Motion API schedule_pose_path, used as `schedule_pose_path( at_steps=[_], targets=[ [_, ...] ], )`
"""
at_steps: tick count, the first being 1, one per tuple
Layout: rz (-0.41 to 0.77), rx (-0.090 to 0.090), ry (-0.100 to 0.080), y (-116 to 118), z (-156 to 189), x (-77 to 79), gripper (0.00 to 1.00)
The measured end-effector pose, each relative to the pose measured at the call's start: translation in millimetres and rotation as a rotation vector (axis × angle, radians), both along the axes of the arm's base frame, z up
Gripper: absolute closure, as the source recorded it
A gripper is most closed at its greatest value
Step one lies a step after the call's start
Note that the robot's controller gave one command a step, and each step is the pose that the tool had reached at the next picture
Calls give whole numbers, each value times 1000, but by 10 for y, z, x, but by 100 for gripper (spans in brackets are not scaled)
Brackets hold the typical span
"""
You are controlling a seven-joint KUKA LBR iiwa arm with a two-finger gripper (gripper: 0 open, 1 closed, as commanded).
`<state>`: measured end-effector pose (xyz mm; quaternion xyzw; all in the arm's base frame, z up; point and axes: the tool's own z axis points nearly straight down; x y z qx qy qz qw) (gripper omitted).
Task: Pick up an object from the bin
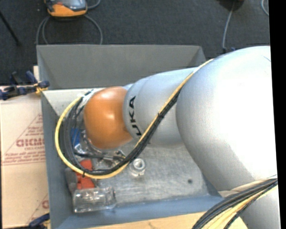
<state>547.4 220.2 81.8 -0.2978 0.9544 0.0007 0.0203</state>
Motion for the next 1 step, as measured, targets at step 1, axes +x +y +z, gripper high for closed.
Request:
schedule_pose_path(
  at_steps=[1],
  targets=[
    [12, -3, 11, -533, -35, 276, 100]
  ],
)
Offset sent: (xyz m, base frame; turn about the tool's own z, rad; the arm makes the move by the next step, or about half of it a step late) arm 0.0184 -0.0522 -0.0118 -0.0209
